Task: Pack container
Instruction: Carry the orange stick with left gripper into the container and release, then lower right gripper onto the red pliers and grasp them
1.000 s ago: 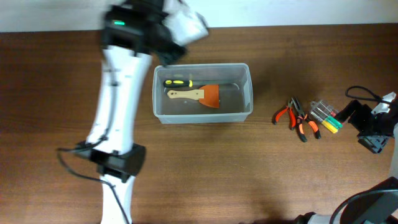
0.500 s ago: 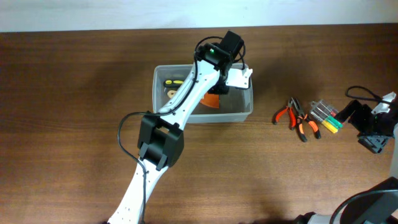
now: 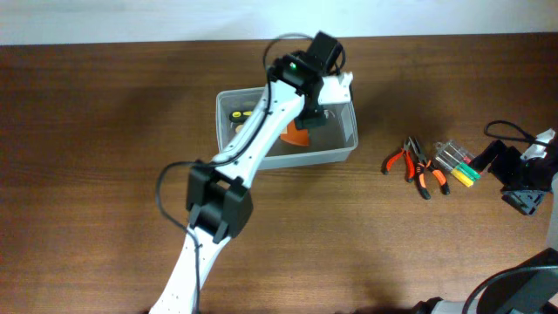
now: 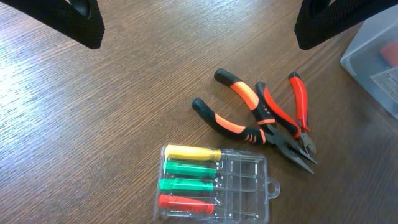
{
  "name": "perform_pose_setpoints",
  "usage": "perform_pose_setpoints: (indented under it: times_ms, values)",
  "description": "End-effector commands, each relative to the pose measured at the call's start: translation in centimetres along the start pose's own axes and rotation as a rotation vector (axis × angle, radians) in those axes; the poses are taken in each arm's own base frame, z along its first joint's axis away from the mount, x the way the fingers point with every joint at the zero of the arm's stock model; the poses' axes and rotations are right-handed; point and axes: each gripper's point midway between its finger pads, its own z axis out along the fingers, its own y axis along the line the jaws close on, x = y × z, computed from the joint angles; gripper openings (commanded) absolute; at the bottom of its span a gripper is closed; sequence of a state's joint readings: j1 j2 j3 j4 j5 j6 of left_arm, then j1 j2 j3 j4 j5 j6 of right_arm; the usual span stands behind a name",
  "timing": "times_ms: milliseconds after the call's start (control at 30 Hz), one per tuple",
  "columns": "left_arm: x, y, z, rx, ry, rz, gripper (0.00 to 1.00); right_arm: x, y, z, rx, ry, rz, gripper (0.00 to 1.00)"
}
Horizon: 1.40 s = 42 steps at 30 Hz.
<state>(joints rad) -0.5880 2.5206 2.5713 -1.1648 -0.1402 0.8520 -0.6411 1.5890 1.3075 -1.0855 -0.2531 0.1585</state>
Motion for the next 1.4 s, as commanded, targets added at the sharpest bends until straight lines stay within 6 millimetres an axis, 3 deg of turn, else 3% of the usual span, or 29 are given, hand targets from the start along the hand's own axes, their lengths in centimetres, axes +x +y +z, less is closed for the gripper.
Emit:
perform_pose_setpoints:
  times_ms: [0,100,167,267,367,467,533,567,733,800,933,1100,1267,1367]
  values:
    - [0.4,7.8,-15.2,-0.272,-0.171,-0.362,0.99,-0.5,0.1,-0.3,-0.004,-0.015,0.006,0.98]
    - [4.0,10.1,-21.9,-0.339,-0.239,-0.608,0.99,-2.9,0.6,-0.4,-0.02,-0.11,-0.019,0.98]
    - [8.0,11.0,-24.9,-0.365,-0.233,-0.755,0.99,-3.7,0.7,-0.6,-0.025,-0.143,-0.028,0.98]
    - [15.9,11.5,-27.7,-0.393,-0.15,-0.99,0.99,-3.4,2.1,-0.6,-0.103,-0.13,-0.035,0.98]
    - [24.6,10.9,-28.4,-0.397,-0.009,-1.215,0.99,-2.8,4.8,-1.0,-0.259,-0.098,-0.029,0.98]
    - [31.7,9.7,-27.9,-0.341,0.097,-1.379,0.99,-1.7,7.8,-1.0,-0.359,-0.055,-0.07,0.98]
    - [35.6,9.1,-27.2,-0.315,0.157,-1.466,0.99,-0.9,9.0,-0.4,-0.328,-0.039,-0.125,0.78]
    - [37.2,8.8,-27.0,-0.312,0.184,-1.498,0.99,-0.5,9.5,0.0,-0.305,-0.034,-0.149,0.77]
    - [44.2,7.5,-25.9,-0.302,0.296,-1.639,0.99,2.1,11.7,3.0,-0.029,-0.03,-0.304,0.94]
    - [45.5,7.2,-25.6,-0.294,0.321,-1.665,0.99,2.7,12.5,4.1,0.036,-0.033,-0.343,0.94]
    - [47.9,6.6,-25.2,-0.293,0.354,-1.711,0.99,5.2,14.1,9.1,0.077,0.075,-0.387,0.9]
    - [48.0,6.6,-25.2,-0.293,0.355,-1.713,0.99,7.2,14.4,13.6,0.047,0.208,-0.333,0.8]
    - [48.0,6.6,-25.2,-0.293,0.355,-1.713,0.99,8.0,14.4,16.2,0.042,0.258,-0.283,0.75]
    - [48.0,6.6,-25.2,-0.293,0.355,-1.713,0.99,7.9,14.5,16.6,0.044,0.251,-0.289,0.74]
